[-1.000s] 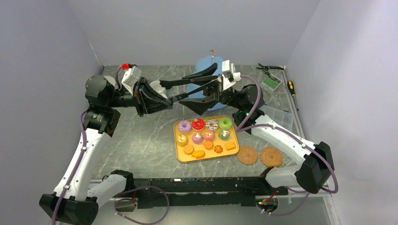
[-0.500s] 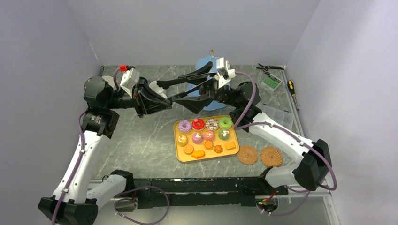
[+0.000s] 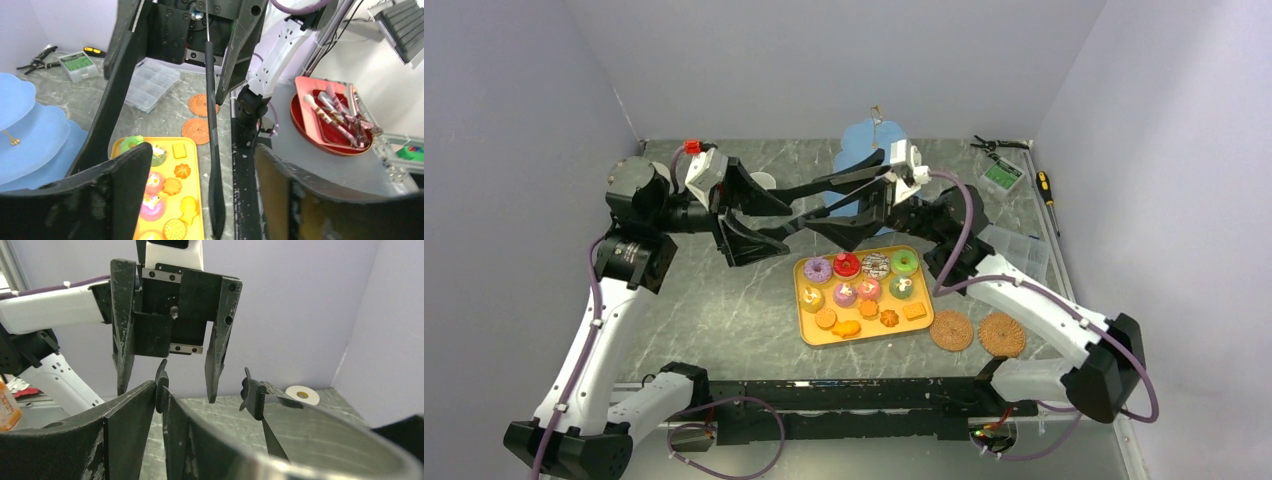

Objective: Serve the afternoon tea

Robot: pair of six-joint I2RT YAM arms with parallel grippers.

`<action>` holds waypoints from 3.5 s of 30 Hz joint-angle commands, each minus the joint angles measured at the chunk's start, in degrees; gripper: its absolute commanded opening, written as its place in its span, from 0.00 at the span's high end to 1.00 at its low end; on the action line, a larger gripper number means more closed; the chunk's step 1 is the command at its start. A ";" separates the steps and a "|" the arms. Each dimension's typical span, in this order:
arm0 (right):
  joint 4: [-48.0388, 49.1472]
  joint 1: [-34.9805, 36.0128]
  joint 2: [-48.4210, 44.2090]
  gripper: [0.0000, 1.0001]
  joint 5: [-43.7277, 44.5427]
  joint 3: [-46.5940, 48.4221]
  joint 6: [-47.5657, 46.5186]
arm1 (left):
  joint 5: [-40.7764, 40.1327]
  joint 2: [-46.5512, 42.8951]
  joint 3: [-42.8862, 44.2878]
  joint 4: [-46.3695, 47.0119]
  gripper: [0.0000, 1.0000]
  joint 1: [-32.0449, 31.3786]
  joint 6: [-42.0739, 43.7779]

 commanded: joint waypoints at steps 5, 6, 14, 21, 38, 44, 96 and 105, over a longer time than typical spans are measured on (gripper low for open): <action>-8.45 -0.15 -13.07 0.26 12.40 -6.90 -13.34 | -3.14 0.52 5.38 -19.33 0.13 -0.02 15.21; -10.54 -0.15 -14.21 0.28 14.01 -7.79 -14.63 | -3.56 0.46 4.93 -19.32 0.13 -0.06 15.22; -22.07 -0.07 -20.46 0.31 23.92 -12.87 -21.54 | -8.22 2.12 3.62 -24.51 0.12 -0.01 22.39; -28.19 0.03 -26.58 0.34 35.40 -21.42 -22.37 | -12.96 7.27 0.08 -34.36 0.16 -0.01 36.95; -30.90 0.03 -23.85 0.40 60.88 -29.63 -18.13 | -26.07 21.28 8.74 -47.02 0.22 -0.01 44.43; -31.97 0.01 -24.69 0.41 63.87 -32.08 -15.31 | -30.14 22.23 10.84 -50.26 0.22 0.05 41.99; -23.19 -0.06 -11.74 0.45 69.25 -35.86 -13.05 | -41.67 23.18 22.07 -53.56 0.17 0.34 32.49; -19.26 -1.01 -15.93 0.59 69.58 -30.68 -21.12 | -42.87 24.13 22.35 -53.83 0.17 0.31 32.10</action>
